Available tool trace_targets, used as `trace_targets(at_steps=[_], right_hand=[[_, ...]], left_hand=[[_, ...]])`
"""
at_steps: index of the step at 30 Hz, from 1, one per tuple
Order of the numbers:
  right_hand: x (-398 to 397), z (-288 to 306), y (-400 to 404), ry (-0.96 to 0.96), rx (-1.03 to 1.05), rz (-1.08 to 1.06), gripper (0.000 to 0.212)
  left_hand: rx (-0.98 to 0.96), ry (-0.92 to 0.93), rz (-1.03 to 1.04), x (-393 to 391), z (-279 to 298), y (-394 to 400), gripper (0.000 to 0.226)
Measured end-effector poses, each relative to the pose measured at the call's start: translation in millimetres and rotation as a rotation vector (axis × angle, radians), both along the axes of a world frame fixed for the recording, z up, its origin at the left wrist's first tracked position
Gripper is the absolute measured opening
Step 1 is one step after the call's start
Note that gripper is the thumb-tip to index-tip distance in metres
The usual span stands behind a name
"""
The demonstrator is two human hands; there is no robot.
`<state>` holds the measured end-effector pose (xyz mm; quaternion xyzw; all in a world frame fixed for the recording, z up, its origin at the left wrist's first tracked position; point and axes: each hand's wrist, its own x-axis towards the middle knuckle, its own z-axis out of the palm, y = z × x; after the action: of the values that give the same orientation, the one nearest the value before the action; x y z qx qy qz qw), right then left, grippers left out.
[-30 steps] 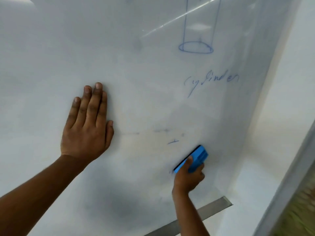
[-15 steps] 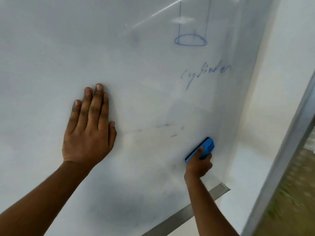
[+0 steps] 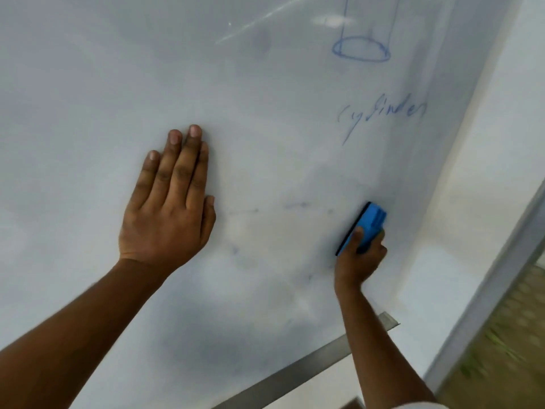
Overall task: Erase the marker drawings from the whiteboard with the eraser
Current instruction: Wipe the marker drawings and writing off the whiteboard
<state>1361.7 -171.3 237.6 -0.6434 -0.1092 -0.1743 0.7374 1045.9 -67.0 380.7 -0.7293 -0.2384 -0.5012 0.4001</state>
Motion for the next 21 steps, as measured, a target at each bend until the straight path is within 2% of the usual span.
trace_targets(at_steps=[2, 3, 4, 5, 7, 10, 11, 12, 14, 17, 19, 21], right_hand=[[27.6, 6.8, -4.9, 0.282, 0.022, -0.013, 0.066], [26.3, 9.6, -3.8, 0.339, 0.014, -0.017, 0.062], [11.8, 11.6, -0.4, 0.306, -0.005, -0.029, 0.062], [-14.0, 11.7, 5.1, 0.180, -0.021, -0.027, 0.067], [-92.0, 0.1, 13.7, -0.217, -0.024, 0.114, 0.070], [-172.8, -42.2, 7.2, -0.831, -0.352, 0.426, 0.065], [-166.5, -50.5, 4.1, -0.954, -0.410, 0.474, 0.064], [-149.1, -52.7, 0.4, -0.958, -0.386, 0.491, 0.062], [-95.0, -51.5, -8.2, -0.735, -0.242, 0.388, 0.059], [9.7, -41.8, -24.0, -0.246, -0.166, 0.179, 0.060], [67.5, -36.8, -38.1, 0.020, -0.127, 0.144, 0.057], [97.7, -40.0, -45.3, 0.188, -0.057, 0.169, 0.051]], left_hand=[[0.018, 0.002, 0.017, 1.9, -0.6, 0.4, 0.071], [0.023, -0.005, 0.024, 2.8, -1.1, 0.5, 0.071], [0.027, -0.012, 0.030, 3.4, -1.9, 1.0, 0.071], [0.033, -0.021, 0.039, 4.3, -2.5, 1.8, 0.071], [0.042, -0.023, 0.040, 4.2, -2.3, 3.0, 0.071], [0.041, -0.009, 0.014, -0.7, -3.0, 2.8, 0.072], [0.039, -0.002, 0.006, -2.0, -3.3, 2.9, 0.071], [0.037, 0.006, 0.001, -3.7, -3.9, 2.6, 0.072], [0.042, 0.012, 0.001, -3.3, -4.5, 2.9, 0.072], [0.061, -0.007, 0.021, 0.1, -6.4, 3.6, 0.072], [0.060, -0.005, 0.032, 1.4, -7.1, 3.7, 0.071], [0.045, 0.003, 0.045, 1.6, -7.5, 3.5, 0.071]])
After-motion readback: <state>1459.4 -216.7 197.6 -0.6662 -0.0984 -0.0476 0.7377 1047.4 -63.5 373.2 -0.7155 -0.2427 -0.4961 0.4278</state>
